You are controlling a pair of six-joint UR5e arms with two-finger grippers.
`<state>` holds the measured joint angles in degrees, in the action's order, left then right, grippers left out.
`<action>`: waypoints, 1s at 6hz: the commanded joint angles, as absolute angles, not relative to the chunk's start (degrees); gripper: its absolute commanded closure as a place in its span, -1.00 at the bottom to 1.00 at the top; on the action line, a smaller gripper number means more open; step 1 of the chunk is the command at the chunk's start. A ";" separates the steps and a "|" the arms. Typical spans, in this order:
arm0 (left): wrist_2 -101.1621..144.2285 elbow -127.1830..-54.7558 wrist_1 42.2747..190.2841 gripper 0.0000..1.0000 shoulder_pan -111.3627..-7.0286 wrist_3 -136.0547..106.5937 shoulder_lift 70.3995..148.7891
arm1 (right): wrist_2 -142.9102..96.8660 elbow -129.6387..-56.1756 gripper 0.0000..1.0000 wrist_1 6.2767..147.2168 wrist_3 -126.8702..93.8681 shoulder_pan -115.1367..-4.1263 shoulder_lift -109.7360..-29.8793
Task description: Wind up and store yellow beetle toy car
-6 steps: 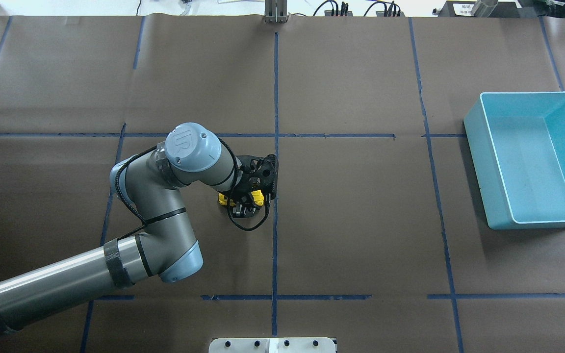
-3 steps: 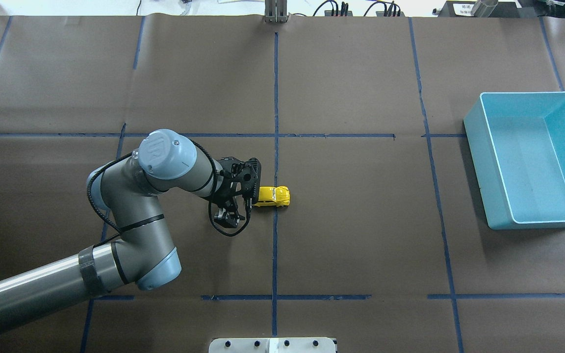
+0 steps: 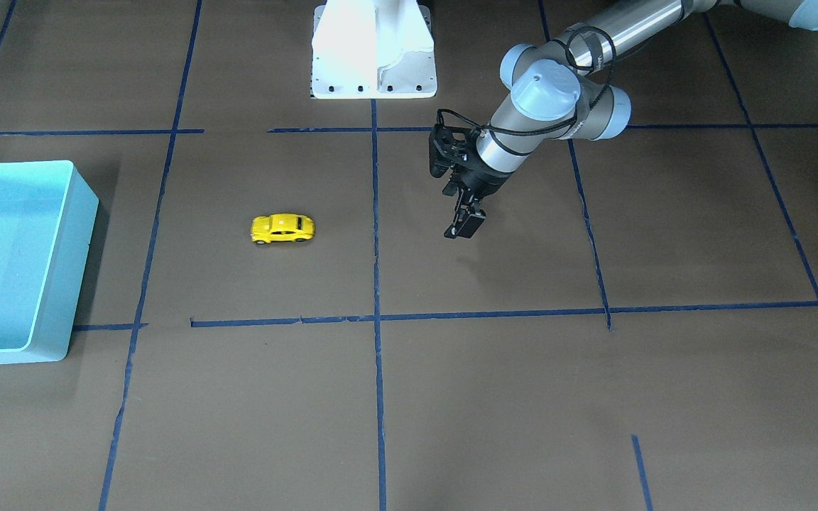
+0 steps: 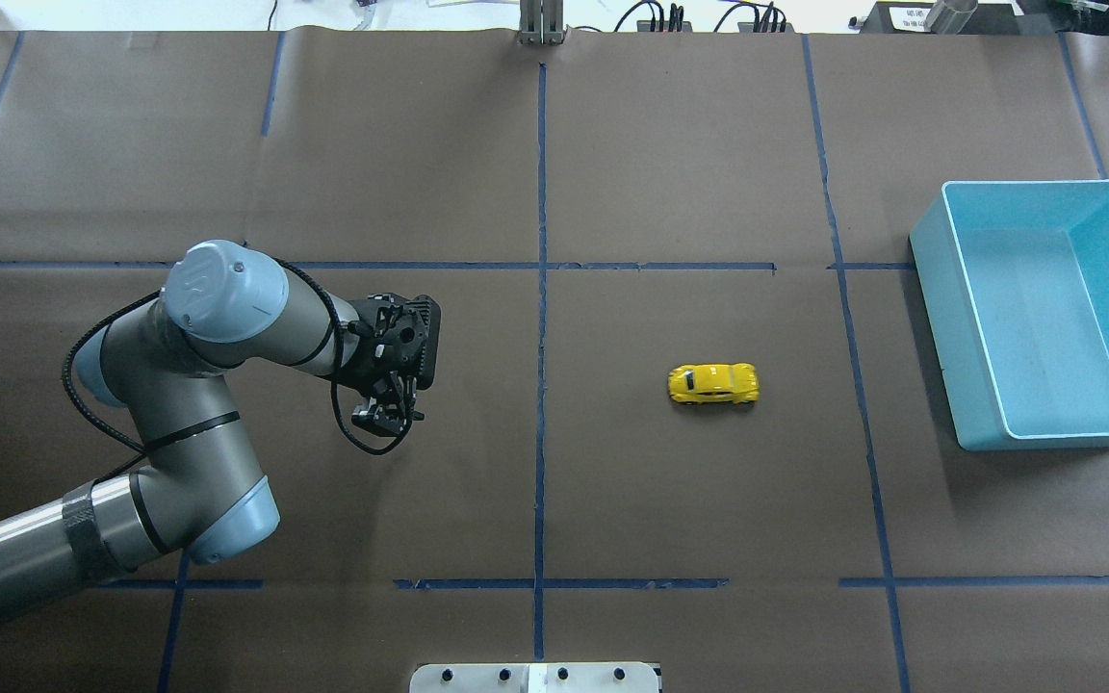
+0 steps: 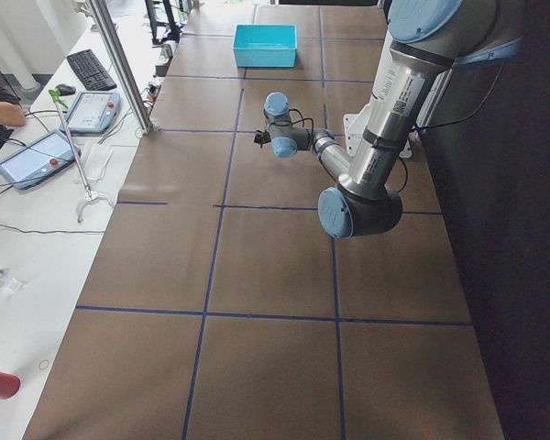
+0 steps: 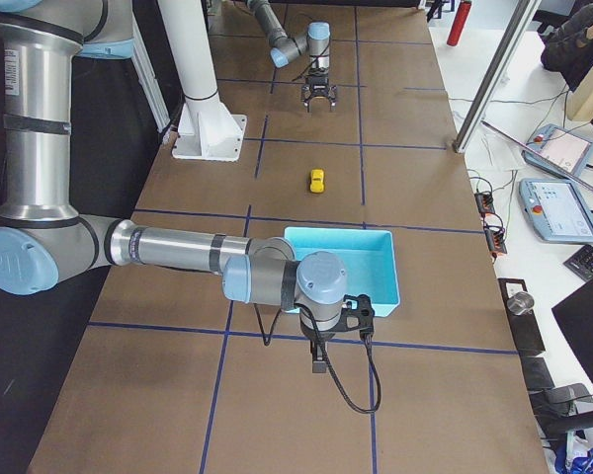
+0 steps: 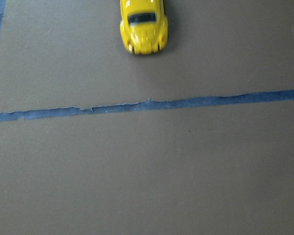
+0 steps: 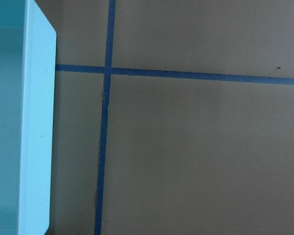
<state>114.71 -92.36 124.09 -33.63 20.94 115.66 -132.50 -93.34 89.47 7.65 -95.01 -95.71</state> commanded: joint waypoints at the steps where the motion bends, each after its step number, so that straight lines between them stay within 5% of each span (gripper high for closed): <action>1: 116.71 -94.55 118.00 -1.00 -39.17 28.00 112.26 | -132.54 -93.43 -1.00 89.47 7.65 -94.92 -95.71; 3: 116.54 -105.41 100.72 -1.00 -44.01 29.69 104.64 | -132.37 -98.13 -1.00 91.91 7.30 -92.83 -95.01; 6: 118.20 -109.07 92.64 -1.00 -63.48 30.32 94.25 | -131.66 -113.00 -1.00 102.90 3.90 -84.59 -93.09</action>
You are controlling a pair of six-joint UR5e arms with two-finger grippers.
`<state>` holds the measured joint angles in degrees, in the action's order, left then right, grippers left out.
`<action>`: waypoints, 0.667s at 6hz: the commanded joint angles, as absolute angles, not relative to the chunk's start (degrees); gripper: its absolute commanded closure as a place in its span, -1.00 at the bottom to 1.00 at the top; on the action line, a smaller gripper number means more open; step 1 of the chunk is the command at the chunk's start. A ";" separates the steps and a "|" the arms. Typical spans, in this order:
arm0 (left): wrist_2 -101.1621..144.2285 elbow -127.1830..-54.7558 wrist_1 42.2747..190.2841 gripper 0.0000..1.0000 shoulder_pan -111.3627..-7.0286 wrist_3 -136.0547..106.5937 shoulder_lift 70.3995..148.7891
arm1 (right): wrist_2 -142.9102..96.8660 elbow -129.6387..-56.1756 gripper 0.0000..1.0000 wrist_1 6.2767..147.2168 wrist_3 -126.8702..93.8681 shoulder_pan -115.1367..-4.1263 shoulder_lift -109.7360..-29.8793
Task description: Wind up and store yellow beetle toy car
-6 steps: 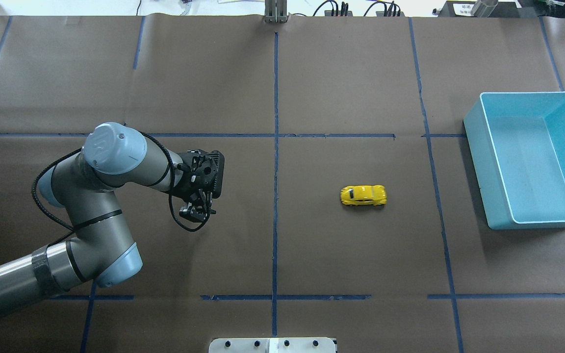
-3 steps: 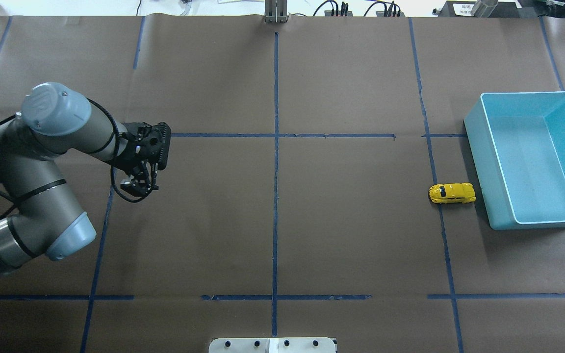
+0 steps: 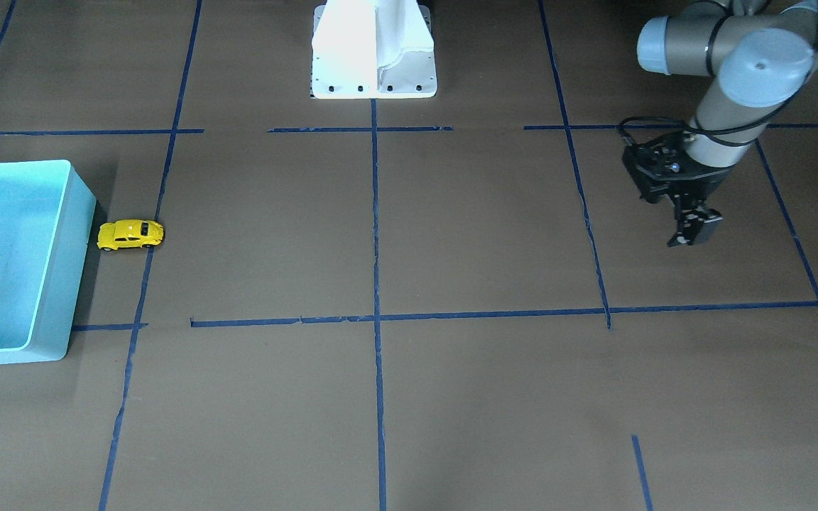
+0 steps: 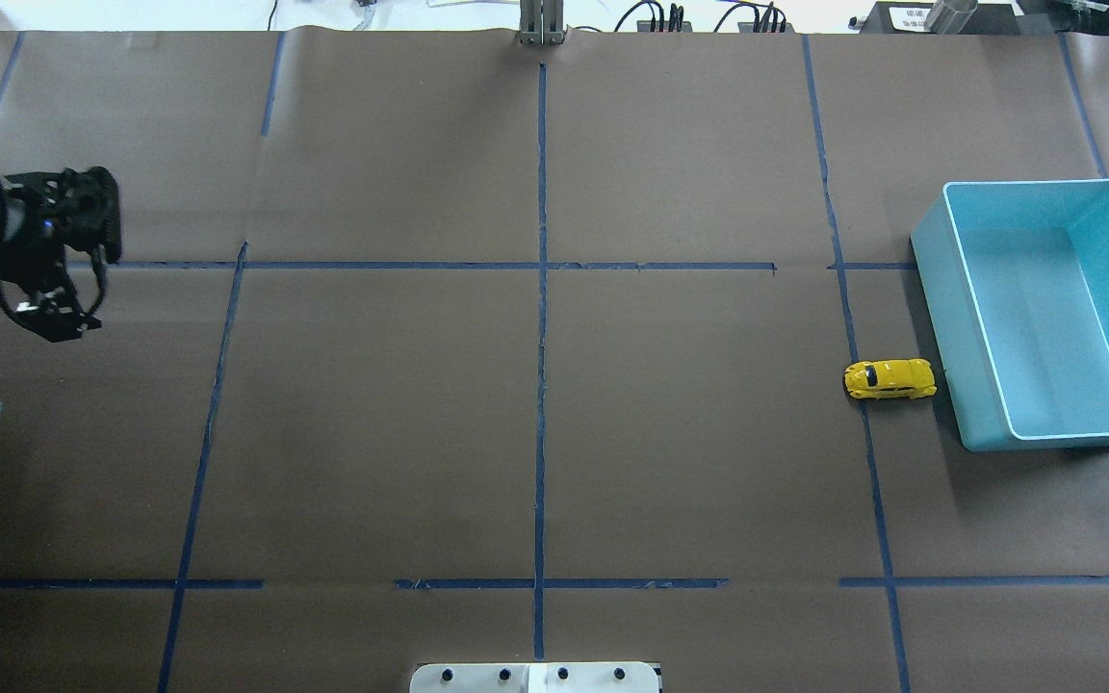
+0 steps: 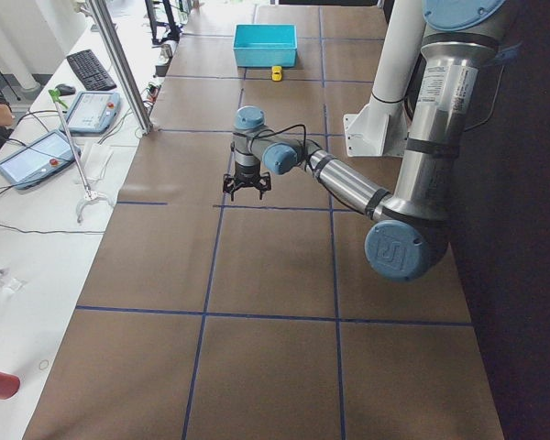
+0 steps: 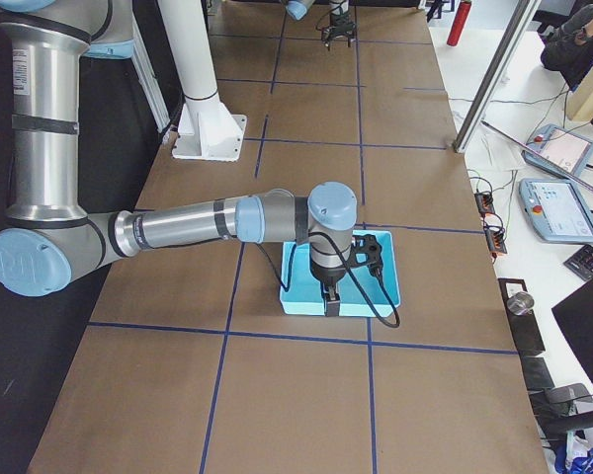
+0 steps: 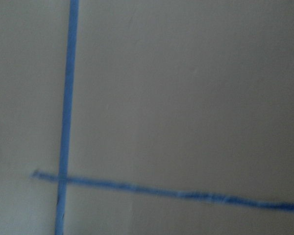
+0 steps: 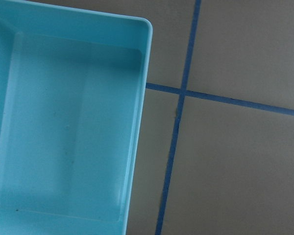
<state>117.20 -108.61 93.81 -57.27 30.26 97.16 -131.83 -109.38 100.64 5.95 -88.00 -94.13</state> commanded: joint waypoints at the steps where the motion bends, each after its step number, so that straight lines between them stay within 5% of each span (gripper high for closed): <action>1: 125.87 -108.64 92.55 -1.00 -69.37 29.80 89.52 | -131.75 -114.25 -1.00 103.09 3.52 -80.29 -91.16; 4: 140.75 -97.34 92.55 -1.00 -89.40 29.53 84.13 | -131.14 -115.84 -1.00 103.27 3.60 -70.08 -86.59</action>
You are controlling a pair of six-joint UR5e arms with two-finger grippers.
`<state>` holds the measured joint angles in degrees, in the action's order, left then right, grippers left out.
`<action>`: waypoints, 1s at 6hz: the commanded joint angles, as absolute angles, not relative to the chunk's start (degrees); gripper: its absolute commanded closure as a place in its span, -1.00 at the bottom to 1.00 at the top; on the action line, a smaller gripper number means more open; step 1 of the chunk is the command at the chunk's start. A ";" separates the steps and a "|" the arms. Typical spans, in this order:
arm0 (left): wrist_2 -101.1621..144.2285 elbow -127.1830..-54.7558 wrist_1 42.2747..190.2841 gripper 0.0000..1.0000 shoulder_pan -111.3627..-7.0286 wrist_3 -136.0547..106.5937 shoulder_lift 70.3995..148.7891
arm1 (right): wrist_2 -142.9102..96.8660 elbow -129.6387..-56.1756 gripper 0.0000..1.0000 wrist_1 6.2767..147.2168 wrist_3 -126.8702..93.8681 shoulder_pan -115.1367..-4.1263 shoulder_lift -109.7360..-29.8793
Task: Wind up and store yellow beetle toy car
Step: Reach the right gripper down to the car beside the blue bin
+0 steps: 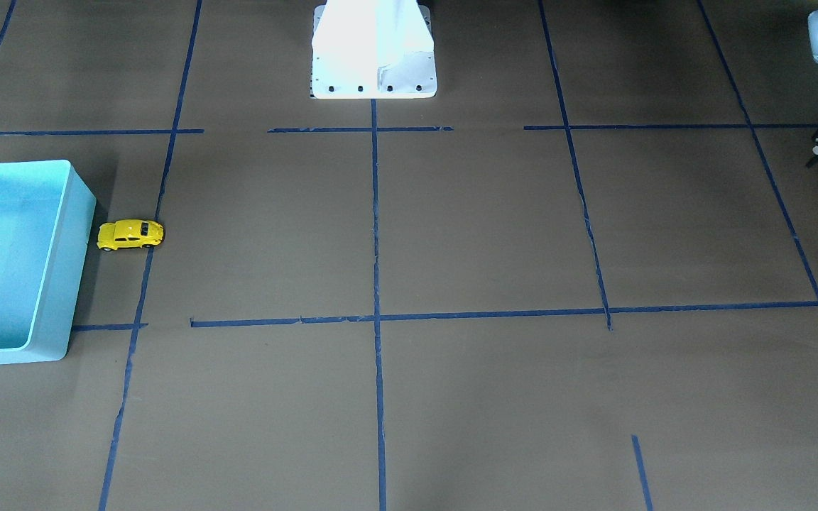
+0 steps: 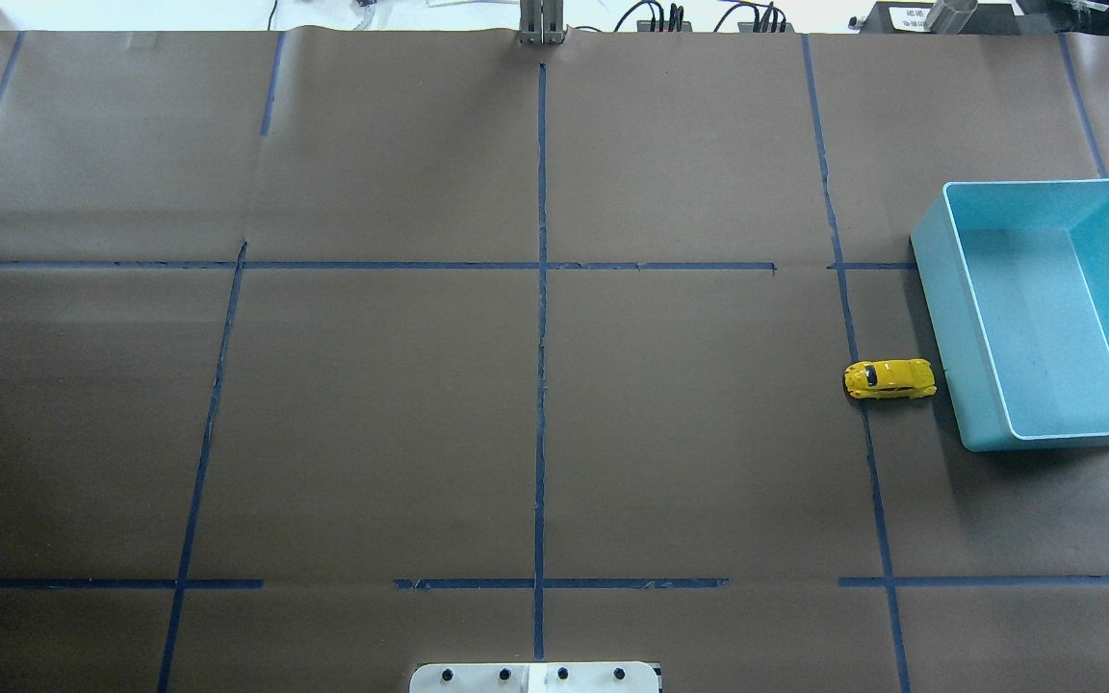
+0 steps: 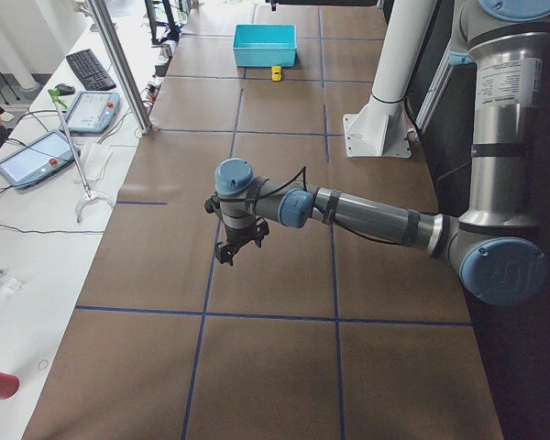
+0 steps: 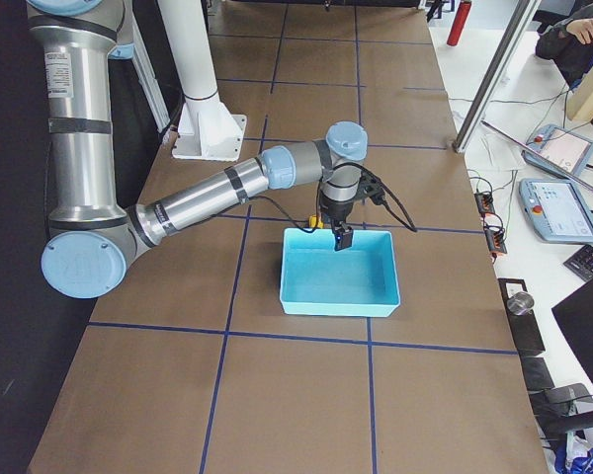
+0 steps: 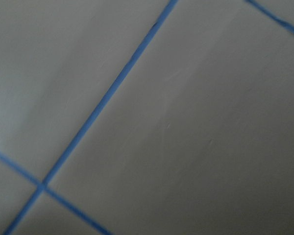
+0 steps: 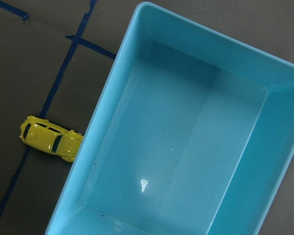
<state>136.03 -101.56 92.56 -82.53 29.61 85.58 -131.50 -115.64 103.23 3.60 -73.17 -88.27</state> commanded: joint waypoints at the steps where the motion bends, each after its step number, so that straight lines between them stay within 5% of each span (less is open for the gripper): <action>1: 141.06 -96.16 92.55 -1.00 -91.39 28.92 83.59 | -130.18 -117.67 -1.00 103.27 3.60 -68.83 -85.53; 6: 132.81 -95.89 81.09 -1.00 -91.67 7.82 87.17 | -124.29 -118.74 -1.00 102.39 19.70 -57.41 -77.35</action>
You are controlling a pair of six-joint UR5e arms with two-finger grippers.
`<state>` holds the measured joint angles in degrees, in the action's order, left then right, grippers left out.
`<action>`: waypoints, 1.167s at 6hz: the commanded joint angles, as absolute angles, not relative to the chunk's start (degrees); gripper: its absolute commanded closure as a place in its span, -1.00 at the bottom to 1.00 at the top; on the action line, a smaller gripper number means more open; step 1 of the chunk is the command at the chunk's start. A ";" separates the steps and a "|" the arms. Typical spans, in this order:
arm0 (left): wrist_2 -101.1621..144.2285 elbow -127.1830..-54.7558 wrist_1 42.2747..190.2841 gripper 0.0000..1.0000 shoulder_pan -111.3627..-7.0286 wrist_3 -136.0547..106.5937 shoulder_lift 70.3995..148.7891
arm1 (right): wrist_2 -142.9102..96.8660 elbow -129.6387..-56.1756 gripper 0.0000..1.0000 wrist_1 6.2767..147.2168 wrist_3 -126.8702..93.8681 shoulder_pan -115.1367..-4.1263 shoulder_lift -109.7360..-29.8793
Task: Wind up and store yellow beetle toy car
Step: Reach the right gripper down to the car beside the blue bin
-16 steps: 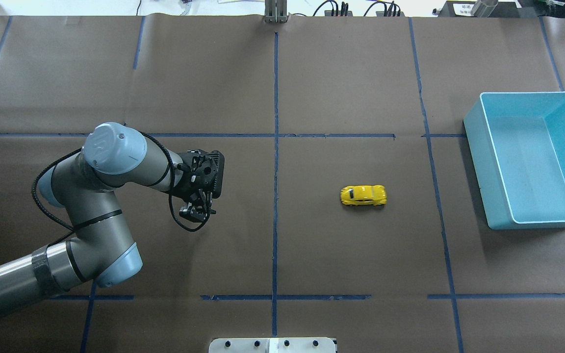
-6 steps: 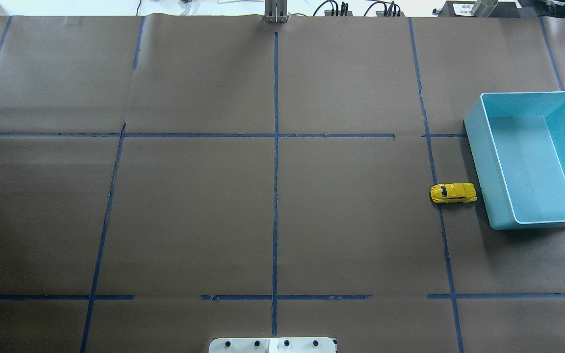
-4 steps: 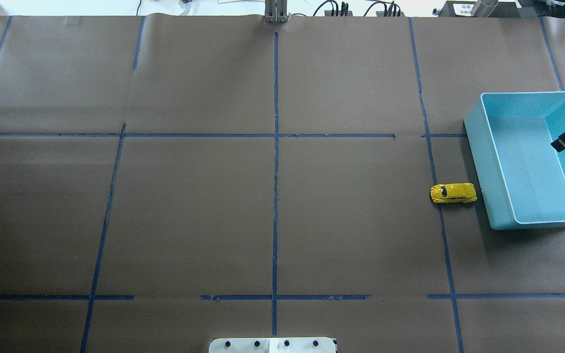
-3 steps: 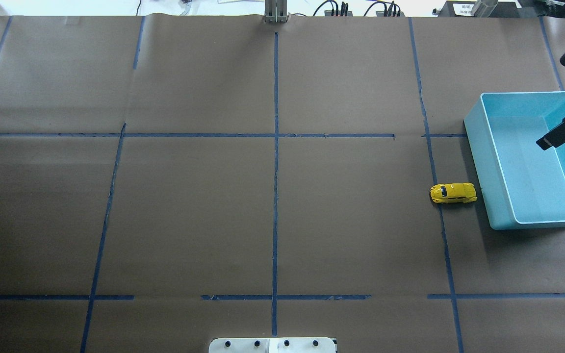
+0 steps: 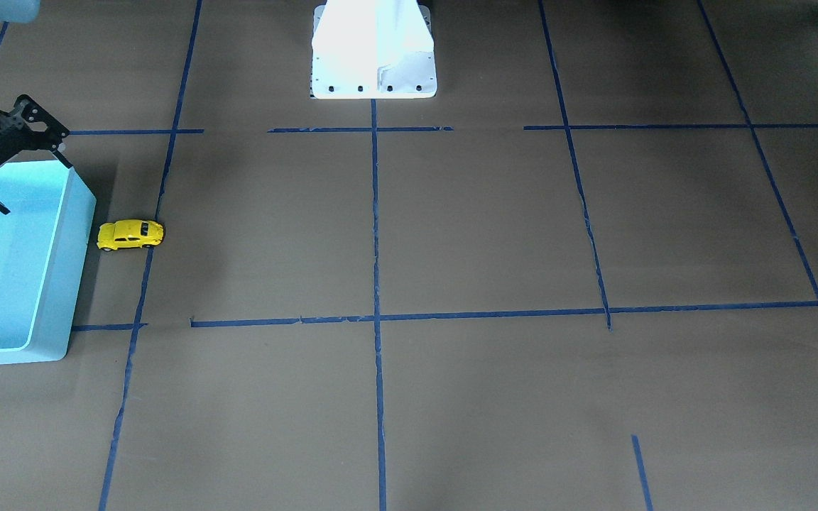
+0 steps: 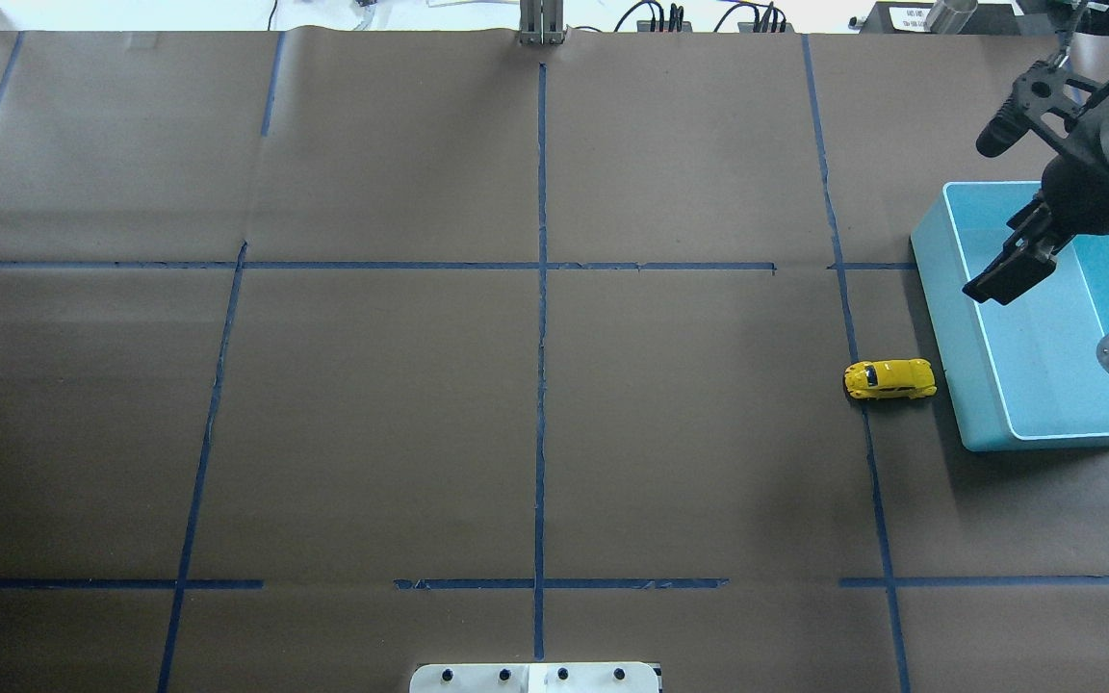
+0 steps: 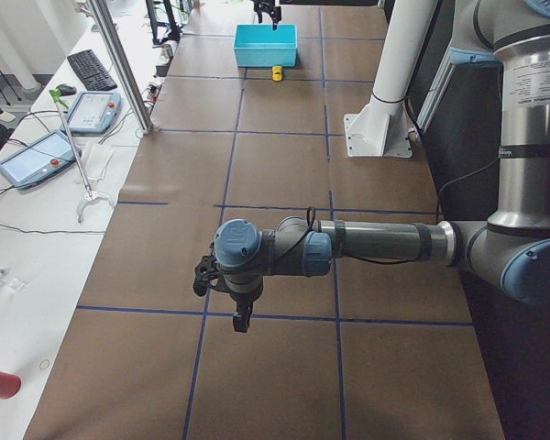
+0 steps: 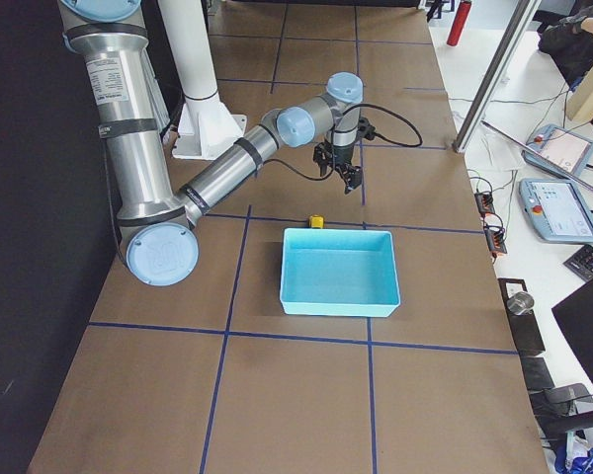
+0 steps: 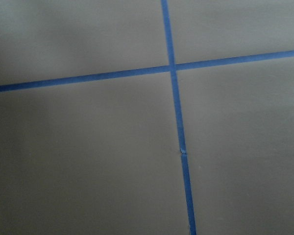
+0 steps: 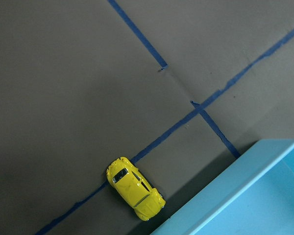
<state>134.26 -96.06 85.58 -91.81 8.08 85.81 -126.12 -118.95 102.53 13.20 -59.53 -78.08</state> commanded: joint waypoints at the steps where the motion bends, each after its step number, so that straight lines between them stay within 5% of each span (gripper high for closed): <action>1: 132.98 -95.19 81.38 -1.00 -91.67 7.82 86.67 | -124.28 -118.57 -1.00 101.78 23.69 -55.22 -77.69; 7: 132.63 -96.15 81.74 -1.00 -91.67 8.00 86.66 | -123.66 -106.81 -1.00 75.18 31.72 -48.60 -85.34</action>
